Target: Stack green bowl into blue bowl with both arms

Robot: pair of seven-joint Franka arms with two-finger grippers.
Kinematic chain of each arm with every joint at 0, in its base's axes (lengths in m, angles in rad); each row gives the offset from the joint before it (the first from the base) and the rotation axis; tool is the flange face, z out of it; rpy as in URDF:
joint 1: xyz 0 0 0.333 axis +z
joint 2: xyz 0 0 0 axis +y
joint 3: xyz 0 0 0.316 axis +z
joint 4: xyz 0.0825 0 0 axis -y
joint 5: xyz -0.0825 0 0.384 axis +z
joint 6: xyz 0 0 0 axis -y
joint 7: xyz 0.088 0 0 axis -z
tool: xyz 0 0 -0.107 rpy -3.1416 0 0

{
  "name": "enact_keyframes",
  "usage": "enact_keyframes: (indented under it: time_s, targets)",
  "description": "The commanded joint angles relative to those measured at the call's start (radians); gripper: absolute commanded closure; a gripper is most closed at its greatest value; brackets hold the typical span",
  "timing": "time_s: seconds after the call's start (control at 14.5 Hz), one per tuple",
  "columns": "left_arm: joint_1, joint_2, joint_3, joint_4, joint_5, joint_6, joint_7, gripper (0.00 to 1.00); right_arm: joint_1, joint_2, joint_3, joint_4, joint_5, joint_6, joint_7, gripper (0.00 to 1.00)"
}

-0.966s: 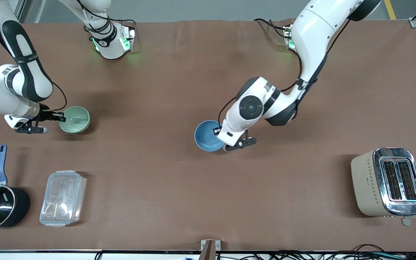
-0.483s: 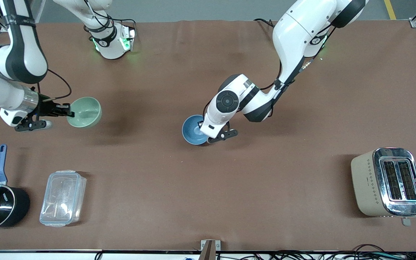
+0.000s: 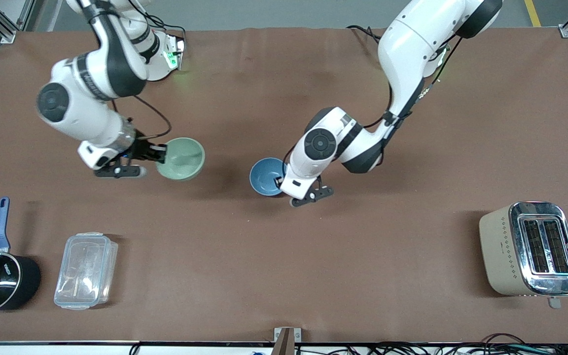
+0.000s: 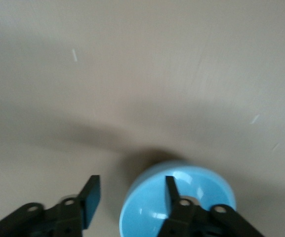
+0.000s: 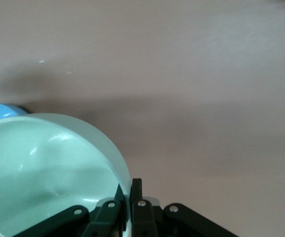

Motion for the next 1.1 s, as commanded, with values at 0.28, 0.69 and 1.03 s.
enact_keyframes:
  time_s: [0.28,0.69,1.03]
  targets:
    - [0.247,-0.242,0.023,0.033,0.025,-0.284,0.237,0.0,0.302,0.167,-0.014,0.021,0.015,0.25,0.416,1.0]
    - [0.419,-0.422,0.017,0.048,0.132,-0.562,0.354,0.0,0.367,0.362,-0.014,0.197,0.015,0.306,0.669,1.0]
    - [0.474,-0.495,0.021,0.107,0.138,-0.655,0.61,0.0,0.356,0.399,-0.013,0.204,0.051,0.306,0.675,0.99]
